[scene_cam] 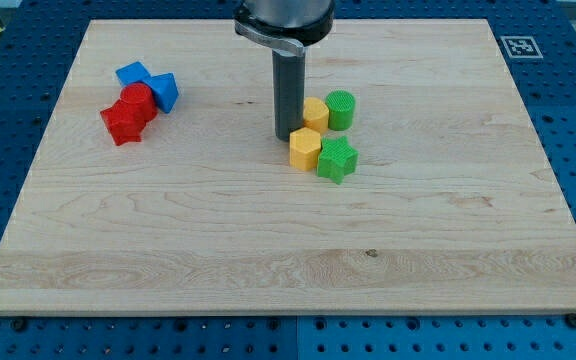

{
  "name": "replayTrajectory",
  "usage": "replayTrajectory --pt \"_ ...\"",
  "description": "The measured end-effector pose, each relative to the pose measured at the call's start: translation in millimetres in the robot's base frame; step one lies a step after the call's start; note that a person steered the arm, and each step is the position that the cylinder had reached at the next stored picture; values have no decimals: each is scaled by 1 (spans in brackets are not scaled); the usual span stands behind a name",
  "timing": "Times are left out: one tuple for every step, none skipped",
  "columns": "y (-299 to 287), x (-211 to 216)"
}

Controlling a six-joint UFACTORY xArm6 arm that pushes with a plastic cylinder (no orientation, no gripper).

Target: Push yellow hexagon slightly down and a bit up

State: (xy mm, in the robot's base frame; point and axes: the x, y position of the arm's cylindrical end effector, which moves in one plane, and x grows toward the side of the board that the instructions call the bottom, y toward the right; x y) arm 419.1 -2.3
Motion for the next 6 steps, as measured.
replayTrajectory --pt "-6 19" --pt "-8 49" --pt "-8 81" --pt "-8 116" --pt "-8 124" --pt "-7 123"
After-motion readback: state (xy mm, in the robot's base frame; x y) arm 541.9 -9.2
